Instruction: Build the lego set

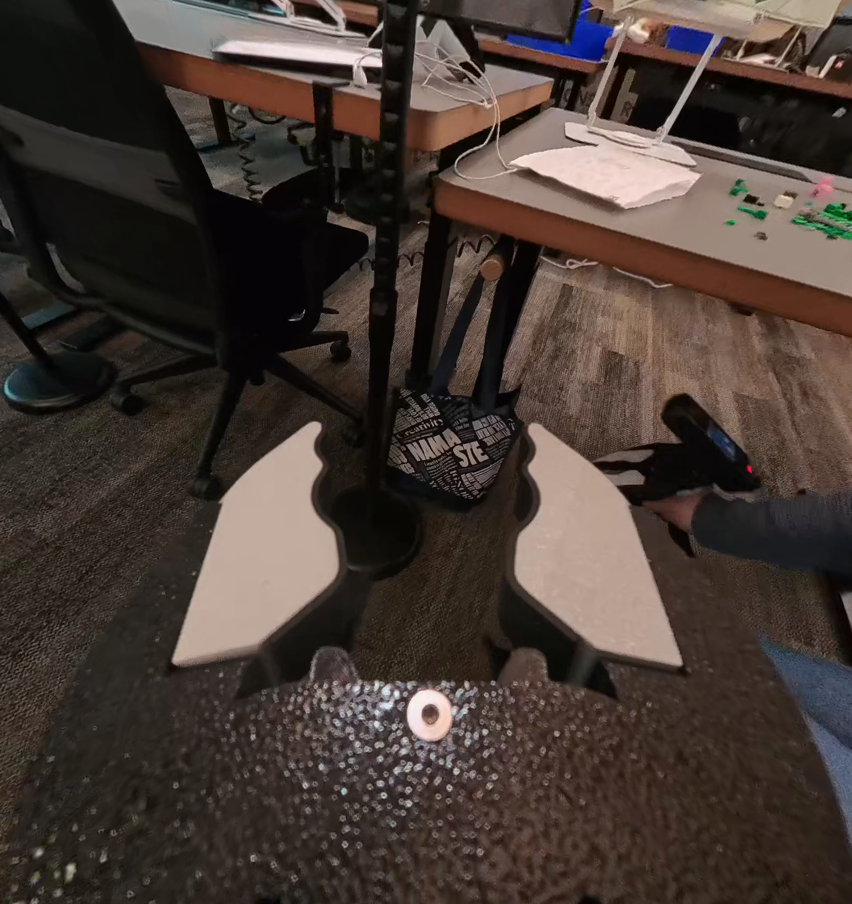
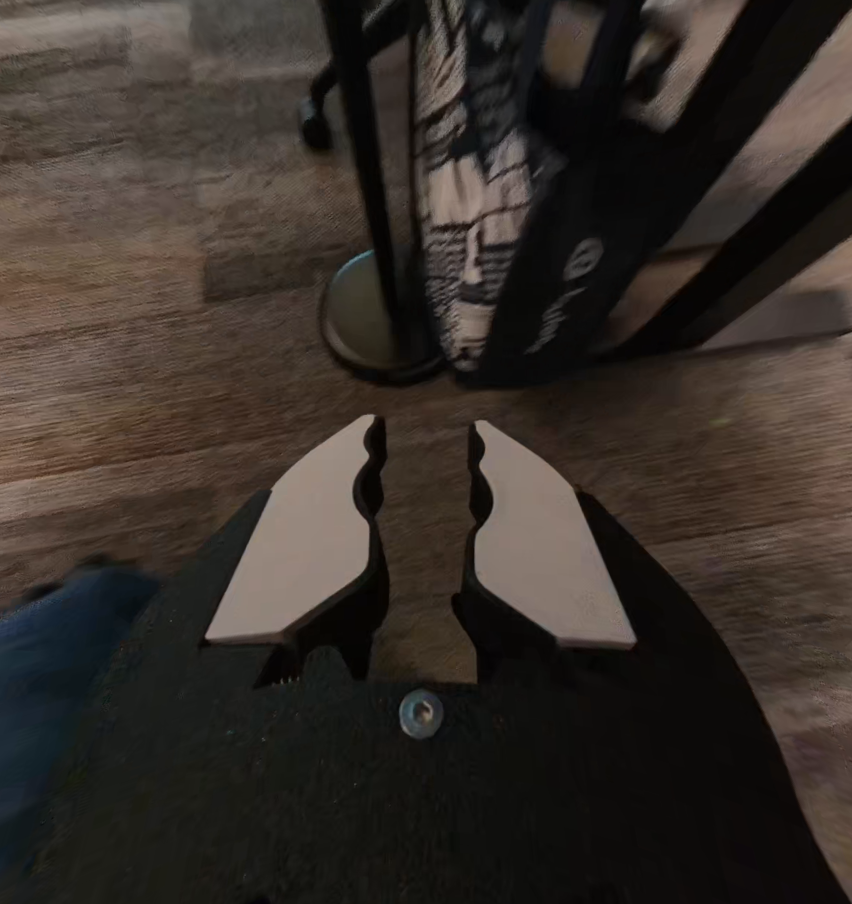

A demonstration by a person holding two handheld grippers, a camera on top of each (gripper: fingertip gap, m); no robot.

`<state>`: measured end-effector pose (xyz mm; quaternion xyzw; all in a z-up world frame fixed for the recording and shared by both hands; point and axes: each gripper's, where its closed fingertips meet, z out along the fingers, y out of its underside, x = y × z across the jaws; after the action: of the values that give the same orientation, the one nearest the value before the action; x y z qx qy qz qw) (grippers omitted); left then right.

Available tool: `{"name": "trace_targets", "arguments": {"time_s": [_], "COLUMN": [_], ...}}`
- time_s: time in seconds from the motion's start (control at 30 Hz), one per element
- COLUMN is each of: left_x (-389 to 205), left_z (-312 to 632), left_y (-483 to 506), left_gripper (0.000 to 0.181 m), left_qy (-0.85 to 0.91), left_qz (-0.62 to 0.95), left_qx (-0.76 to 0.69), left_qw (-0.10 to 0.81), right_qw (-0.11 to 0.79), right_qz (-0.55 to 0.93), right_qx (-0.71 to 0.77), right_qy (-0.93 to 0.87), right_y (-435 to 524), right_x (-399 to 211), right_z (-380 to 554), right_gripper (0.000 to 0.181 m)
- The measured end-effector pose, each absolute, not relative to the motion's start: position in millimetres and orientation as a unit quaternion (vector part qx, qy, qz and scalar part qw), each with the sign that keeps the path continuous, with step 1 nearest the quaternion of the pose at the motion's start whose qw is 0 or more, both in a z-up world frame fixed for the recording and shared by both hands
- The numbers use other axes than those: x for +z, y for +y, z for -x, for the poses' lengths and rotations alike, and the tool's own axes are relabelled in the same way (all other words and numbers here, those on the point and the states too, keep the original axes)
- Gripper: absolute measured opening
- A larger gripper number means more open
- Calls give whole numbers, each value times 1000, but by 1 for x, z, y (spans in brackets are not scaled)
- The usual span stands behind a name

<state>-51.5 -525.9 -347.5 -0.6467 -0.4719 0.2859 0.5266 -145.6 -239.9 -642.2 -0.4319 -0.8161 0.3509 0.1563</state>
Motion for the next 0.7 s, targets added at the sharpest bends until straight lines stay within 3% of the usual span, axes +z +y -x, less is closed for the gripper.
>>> {"name": "trace_targets", "arguments": {"time_s": [0.1, 0.33, 0.7], "left_x": [-351, -340, -372], "left_z": [55, 67, 58], "left_y": [-536, -588, -625], "left_gripper": [71, 70, 58], "left_qy": [-478, -537, -528], "left_qz": [638, 556, 591], "left_qx": [318, 301, 403], "left_qw": [514, 558, 458], "right_qw": [76, 137, 147], "right_qz": [426, 371, 508], "right_qx": [292, 207, 215], "right_qy": [-853, -895, -821], "right_y": [-237, -205, -141], "right_x": [-641, -602, -809], "right_z": [137, 175, 306], "right_gripper": [38, 44, 48]}}
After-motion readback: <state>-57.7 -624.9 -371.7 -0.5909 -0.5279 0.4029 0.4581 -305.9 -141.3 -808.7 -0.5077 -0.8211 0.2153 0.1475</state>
